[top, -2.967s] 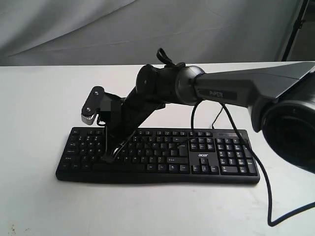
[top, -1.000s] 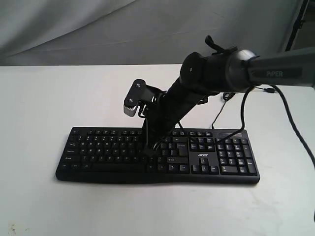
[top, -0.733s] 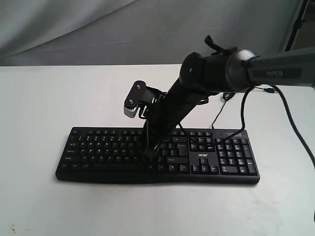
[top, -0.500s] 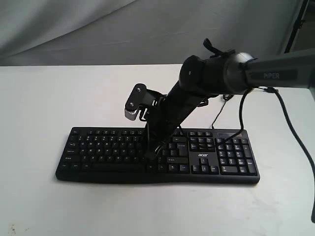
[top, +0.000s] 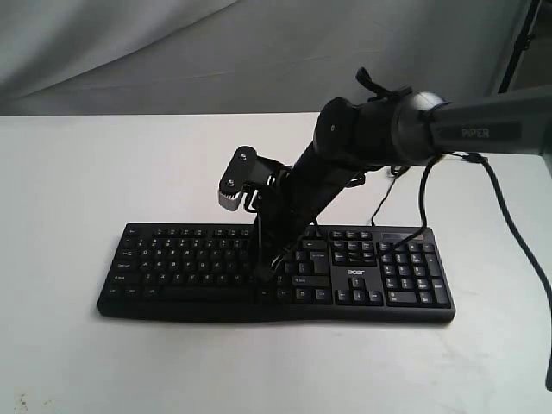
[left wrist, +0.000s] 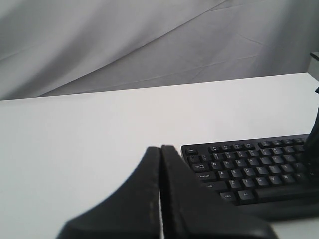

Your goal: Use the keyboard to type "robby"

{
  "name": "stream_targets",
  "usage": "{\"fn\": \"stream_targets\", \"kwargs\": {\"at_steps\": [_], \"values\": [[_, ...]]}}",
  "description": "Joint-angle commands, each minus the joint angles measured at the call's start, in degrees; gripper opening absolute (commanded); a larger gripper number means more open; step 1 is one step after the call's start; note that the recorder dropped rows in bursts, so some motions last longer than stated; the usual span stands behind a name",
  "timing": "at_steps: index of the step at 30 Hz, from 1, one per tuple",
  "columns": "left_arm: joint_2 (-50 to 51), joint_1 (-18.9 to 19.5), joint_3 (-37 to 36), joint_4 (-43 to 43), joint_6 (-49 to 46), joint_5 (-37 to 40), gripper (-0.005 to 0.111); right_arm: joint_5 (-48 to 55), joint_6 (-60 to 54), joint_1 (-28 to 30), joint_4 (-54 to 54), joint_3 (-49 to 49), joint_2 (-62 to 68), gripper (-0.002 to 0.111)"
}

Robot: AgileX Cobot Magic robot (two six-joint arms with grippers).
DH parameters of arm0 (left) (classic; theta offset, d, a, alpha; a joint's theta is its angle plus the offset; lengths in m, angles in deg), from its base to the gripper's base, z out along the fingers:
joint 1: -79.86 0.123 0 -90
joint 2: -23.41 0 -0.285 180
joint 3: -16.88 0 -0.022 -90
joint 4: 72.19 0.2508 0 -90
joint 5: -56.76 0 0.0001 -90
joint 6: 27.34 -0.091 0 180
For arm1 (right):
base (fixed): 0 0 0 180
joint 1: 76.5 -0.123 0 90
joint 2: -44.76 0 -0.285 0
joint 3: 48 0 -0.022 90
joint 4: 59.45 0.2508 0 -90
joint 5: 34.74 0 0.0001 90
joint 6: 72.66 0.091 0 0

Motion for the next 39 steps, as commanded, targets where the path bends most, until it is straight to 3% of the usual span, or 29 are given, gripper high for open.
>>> {"fn": "stream_targets", "kwargs": {"at_steps": [1,14,27,39], "values": [[-0.2,-0.4,-0.2,0.3,0.2,-0.3,0.0,0.1,0.0,0.2,-0.4,0.3,0.9,0.0],[-0.2,-0.4,-0.2,0.3,0.2,-0.3,0.0,0.5,-0.6,-0.2,1.6,0.3,-2.9,0.0],[-0.2,-0.4,-0.2,0.3,0.2,-0.3,0.0,-3.3,-1.1,-8.6,3.9,0.3,-2.3,0.0],[-0.2,-0.4,-0.2,0.3,0.2,-0.3,0.0,-4.9,-1.4,-9.4,4.8,0.3,-0.6,0.0]]}}
